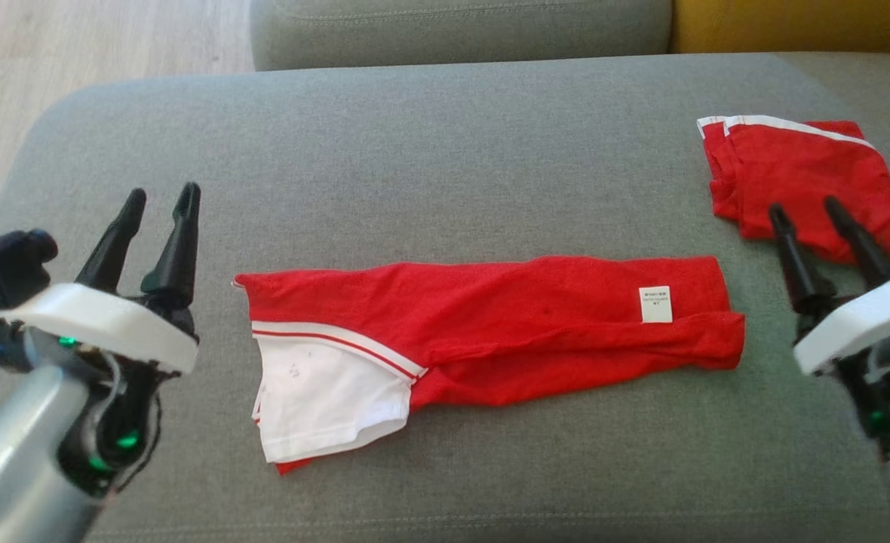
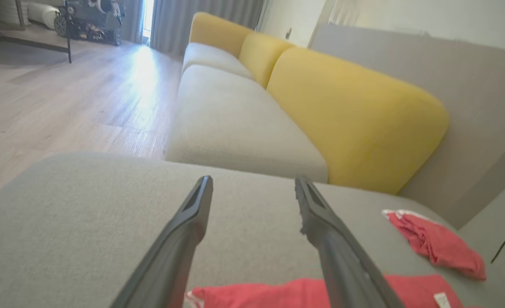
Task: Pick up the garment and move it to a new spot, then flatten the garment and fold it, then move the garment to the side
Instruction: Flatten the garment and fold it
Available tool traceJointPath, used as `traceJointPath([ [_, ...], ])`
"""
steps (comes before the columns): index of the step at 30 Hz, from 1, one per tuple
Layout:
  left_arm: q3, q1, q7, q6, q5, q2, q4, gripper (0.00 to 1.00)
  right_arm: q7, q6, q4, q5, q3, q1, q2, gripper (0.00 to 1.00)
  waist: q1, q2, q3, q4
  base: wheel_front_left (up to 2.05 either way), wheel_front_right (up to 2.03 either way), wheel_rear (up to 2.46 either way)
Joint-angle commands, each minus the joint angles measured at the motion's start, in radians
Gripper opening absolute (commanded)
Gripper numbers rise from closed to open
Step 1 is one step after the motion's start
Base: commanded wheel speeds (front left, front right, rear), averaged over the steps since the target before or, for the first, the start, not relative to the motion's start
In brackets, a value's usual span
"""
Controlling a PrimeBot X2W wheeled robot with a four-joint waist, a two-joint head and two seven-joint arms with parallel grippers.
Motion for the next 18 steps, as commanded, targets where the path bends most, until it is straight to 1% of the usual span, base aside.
traceJointPath([
  [1,0.079,-0.015,-0.012,-0.006,0.031,0.013,-0.017,1.00,-0.016,-0.001,-0.041,-0.016,-0.007,0.001,0.000,1.00,0.0001,-0.0001,0.000,0.000,0.00,0.00,0.00],
  [3,0.163,0.038,-0.012,-0.017,0.096,-0.064,-0.010,1.00,-0.030,-0.001,-0.056,-0.042,-0.030,0.027,0.049,1.00,0.0001,-0.0001,-0.001,-0.002,0.00,0.00,0.00],
  [4,0.200,0.065,-0.012,-0.029,0.126,-0.102,-0.005,1.00,-0.038,-0.001,-0.062,-0.053,-0.042,0.039,0.073,1.00,0.0001,-0.0001,0.000,-0.003,0.00,0.00,0.00],
  [8,0.323,0.157,-0.012,-0.092,0.258,-0.238,0.015,1.00,-0.063,-0.001,-0.069,-0.085,-0.084,0.083,0.157,1.00,0.0001,-0.0001,0.004,-0.004,0.00,0.00,0.00],
  [11,0.403,0.207,-0.012,-0.143,0.325,-0.327,0.043,1.00,-0.070,-0.001,-0.063,-0.108,-0.106,0.101,0.199,1.00,0.0001,-0.0001,0.010,-0.006,0.00,0.00,0.00],
  [13,0.450,0.226,-0.012,-0.180,0.364,-0.373,0.058,1.00,-0.075,-0.001,-0.056,-0.127,-0.115,0.105,0.218,1.00,0.0001,-0.0001,0.016,-0.005,0.00,0.00,0.00],
  [18,0.516,0.227,-0.012,-0.269,0.460,-0.433,0.090,1.00,-0.077,-0.001,-0.024,-0.169,-0.160,0.101,0.264,1.00,0.0001,-0.0001,0.034,0.006,0.00,0.00,0.00],
])
